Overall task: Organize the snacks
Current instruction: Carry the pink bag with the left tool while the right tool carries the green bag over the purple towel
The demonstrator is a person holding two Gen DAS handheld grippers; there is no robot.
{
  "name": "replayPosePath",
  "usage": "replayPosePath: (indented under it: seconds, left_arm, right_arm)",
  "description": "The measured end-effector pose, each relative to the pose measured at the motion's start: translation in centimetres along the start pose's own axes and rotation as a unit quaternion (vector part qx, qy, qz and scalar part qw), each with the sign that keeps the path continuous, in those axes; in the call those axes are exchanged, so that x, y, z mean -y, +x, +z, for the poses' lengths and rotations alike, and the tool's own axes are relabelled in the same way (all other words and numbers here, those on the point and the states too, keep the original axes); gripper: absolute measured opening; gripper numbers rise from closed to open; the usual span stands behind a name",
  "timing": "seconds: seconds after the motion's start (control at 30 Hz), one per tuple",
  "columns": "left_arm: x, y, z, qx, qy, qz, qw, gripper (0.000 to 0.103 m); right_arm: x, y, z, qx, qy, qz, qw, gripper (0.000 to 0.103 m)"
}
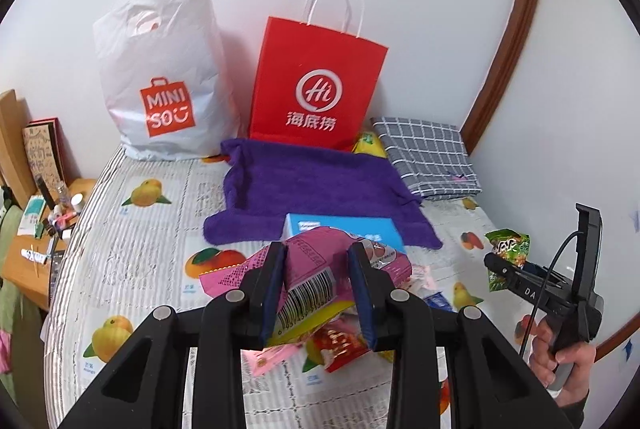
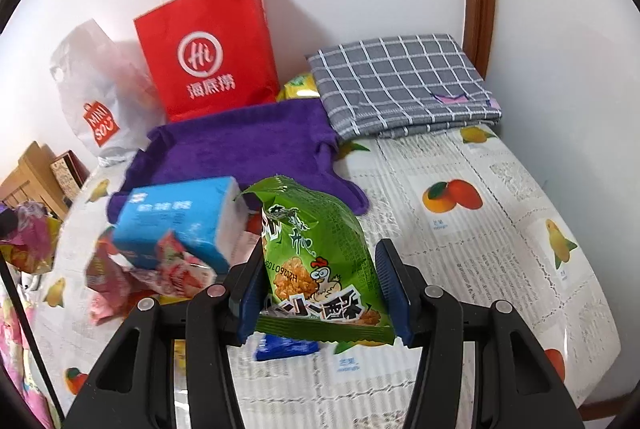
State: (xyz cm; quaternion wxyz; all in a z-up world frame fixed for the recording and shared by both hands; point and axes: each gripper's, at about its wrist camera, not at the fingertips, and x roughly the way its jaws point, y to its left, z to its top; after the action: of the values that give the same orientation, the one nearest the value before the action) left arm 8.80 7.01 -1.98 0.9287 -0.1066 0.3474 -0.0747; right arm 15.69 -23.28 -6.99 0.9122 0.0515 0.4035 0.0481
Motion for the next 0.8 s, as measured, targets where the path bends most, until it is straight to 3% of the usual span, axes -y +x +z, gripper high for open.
replayPosePath:
  seconds: [0.37,0.8]
  left_arm:
    - [2.8,0.5,2.2,0.006,0.015,-0.021,0.9997,0.031]
    - [3.3,2.1,6.3,0.015,0.032,-0.019,0.9992,0.031]
  right_arm:
    - [-3.8,-4.1,1.7,0.037,-0.029,0.023,0.999,0.052]
    - [-6.4,-3.3,6.1,0.050,-0.049,0.035,0.997,0.052]
